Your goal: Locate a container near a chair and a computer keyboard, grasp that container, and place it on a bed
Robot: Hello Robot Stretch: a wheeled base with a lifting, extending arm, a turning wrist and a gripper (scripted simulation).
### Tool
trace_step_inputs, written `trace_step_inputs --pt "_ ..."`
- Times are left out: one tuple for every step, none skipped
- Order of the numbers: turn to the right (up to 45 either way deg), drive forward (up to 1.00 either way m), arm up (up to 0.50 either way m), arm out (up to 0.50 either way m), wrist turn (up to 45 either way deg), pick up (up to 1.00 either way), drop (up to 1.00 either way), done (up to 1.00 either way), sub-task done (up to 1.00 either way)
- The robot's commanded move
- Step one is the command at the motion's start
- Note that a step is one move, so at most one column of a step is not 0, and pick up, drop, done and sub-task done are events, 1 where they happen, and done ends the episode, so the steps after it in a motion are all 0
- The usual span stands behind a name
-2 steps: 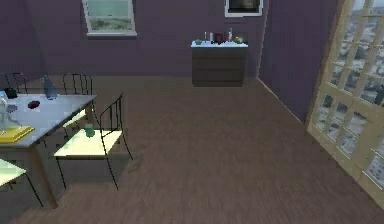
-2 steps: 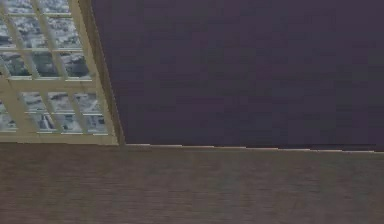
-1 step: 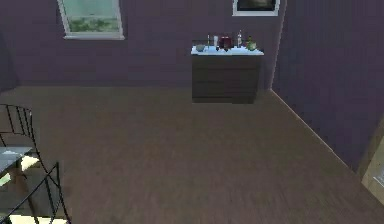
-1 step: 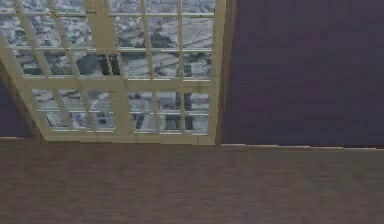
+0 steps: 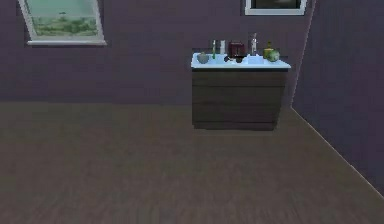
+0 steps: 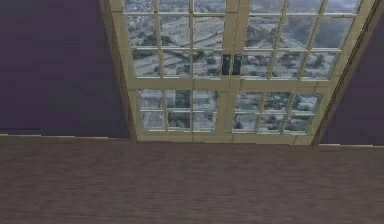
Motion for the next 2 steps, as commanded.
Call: trace_step_inputs --pt "3.0 0.00 0.00 0.00 0.0 0.00 0.00 0.00 0.00" --pt "0.0 0.05 0.00 0.00 0.0 0.00 0.00 0.00 0.00"
